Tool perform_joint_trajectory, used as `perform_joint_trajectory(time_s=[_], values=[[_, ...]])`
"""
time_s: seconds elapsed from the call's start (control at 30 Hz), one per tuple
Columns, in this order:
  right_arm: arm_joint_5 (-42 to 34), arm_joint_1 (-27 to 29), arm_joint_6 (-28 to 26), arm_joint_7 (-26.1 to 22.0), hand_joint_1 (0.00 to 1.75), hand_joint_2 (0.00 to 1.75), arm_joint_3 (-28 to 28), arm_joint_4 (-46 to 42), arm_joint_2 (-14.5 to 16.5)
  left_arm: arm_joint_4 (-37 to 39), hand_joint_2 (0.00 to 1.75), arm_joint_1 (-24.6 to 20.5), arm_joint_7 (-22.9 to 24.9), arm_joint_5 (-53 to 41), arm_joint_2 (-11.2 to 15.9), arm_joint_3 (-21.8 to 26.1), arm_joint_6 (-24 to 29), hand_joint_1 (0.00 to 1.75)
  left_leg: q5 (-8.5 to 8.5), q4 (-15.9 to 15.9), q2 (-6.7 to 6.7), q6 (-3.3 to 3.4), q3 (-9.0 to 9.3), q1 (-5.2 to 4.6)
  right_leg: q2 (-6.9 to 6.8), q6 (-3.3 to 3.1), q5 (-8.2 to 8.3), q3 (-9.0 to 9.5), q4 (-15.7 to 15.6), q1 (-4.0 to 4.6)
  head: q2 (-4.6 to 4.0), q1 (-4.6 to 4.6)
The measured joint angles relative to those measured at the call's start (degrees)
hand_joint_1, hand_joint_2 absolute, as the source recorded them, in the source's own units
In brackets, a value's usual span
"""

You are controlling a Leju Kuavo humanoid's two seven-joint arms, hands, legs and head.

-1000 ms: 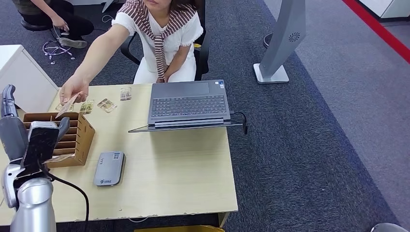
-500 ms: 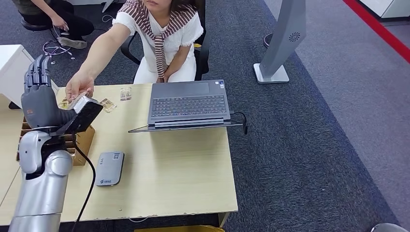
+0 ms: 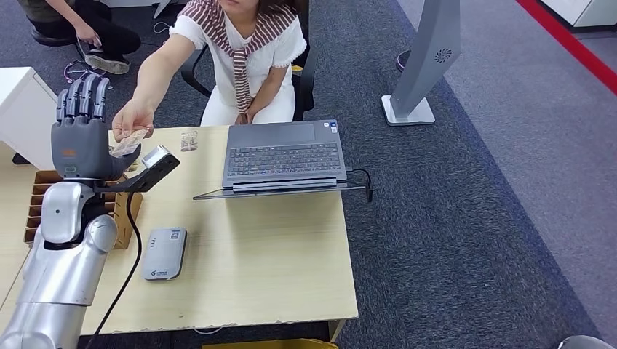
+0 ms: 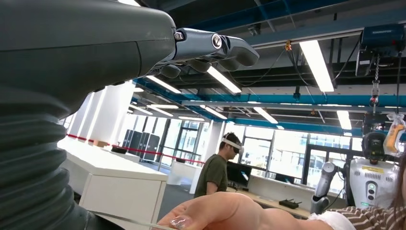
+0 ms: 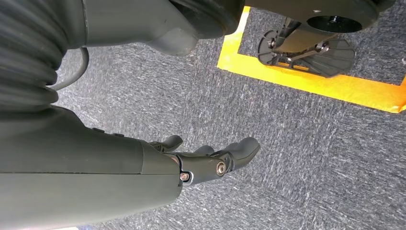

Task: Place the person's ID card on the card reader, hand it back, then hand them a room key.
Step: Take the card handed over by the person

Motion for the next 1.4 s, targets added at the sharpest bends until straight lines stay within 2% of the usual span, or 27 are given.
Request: perform_joint_trajectory(time_s=[0.2, 0.33, 1.4], values=[[-0.02, 0.0, 0.1, 0.05, 0.0, 1.75, 0.01, 0.04, -0.14, 1.04, 1.75, -0.29, 0.03, -0.01, 0.28, -0.31, 0.01, 0.0, 0.0, 0.0, 0.0, 0.0, 0.0, 0.0, 0.0, 0.0, 0.0, 0.0, 0.0, 0.0, 0.0, 0.0], [0.0, 0.0, 0.25, -0.07, 0.0, 1.75, 0.01, 0.09, -0.25, 1.9, 1.75, -0.49, 0.3, 0.1, 0.38, -0.45, 0.24, 1.75, 0.0, 0.0, 0.0, 0.0, 0.0, 0.0, 0.0, 0.0, 0.0, 0.0, 0.0, 0.0, 0.0, 0.01], [1.83, 0.01, 0.37, -0.16, 0.0, 1.75, 0.72, 0.33, -0.58, 3.95, 1.75, -0.54, -0.72, 2.1, 0.3, -0.5, 0.35, 1.75, 0.0, 0.0, 0.0, 0.0, -0.01, 0.0, 0.0, 0.0, 0.0, 0.0, 0.0, 0.0, 0.0, 0.0]])
